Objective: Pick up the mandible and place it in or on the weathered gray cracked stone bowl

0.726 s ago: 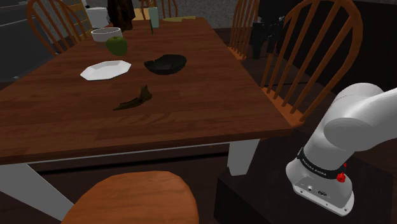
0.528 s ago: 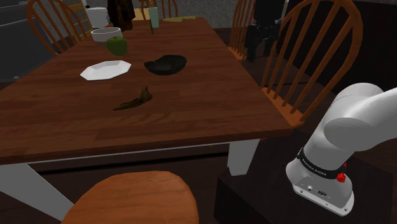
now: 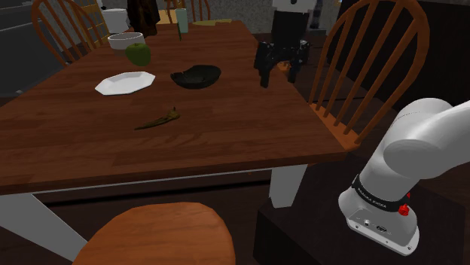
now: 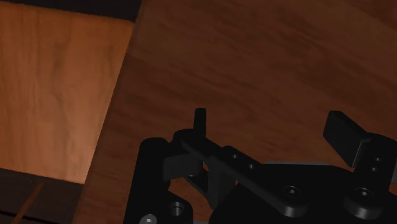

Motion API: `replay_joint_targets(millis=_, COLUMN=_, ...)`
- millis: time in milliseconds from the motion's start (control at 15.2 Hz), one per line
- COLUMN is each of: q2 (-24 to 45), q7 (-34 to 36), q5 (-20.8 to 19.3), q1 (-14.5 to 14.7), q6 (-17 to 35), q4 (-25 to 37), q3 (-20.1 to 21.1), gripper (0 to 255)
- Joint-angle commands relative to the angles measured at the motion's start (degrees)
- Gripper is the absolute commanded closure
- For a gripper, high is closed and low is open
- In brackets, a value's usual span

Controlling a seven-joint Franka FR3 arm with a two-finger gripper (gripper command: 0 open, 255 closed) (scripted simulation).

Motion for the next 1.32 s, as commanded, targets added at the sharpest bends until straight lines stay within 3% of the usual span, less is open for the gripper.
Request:
replay_joint_targets(millis=0, q2=1.83, q7=4.72, q5=2.34, q1=-0.09, q6=3.02, q4=0.33, q3=2.75, gripper=0)
replay_joint_targets(millis=396, q2=9.37, q7=17.77, q5=6.77, q1=-1.35, q6=11.75, q4=3.92, q3=10.68, gripper=0)
replay_joint_targets(millis=726, q2=17.57, q7=28.99, q5=7.28, q1=-3.71, q6=18.92, q4=9.21, q3=17.37, gripper=0)
replay_joint_targets(millis=990, q2=25.28, q7=38.86, q5=4.74, q1=-6.23, q6=24.2, q4=14.79, q3=22.72, gripper=0)
replay_joint_targets(millis=1254, q2=34.2, q7=50.17, q5=-1.31, q1=-8.62, q6=28.61, q4=21.51, q3=27.72, gripper=0)
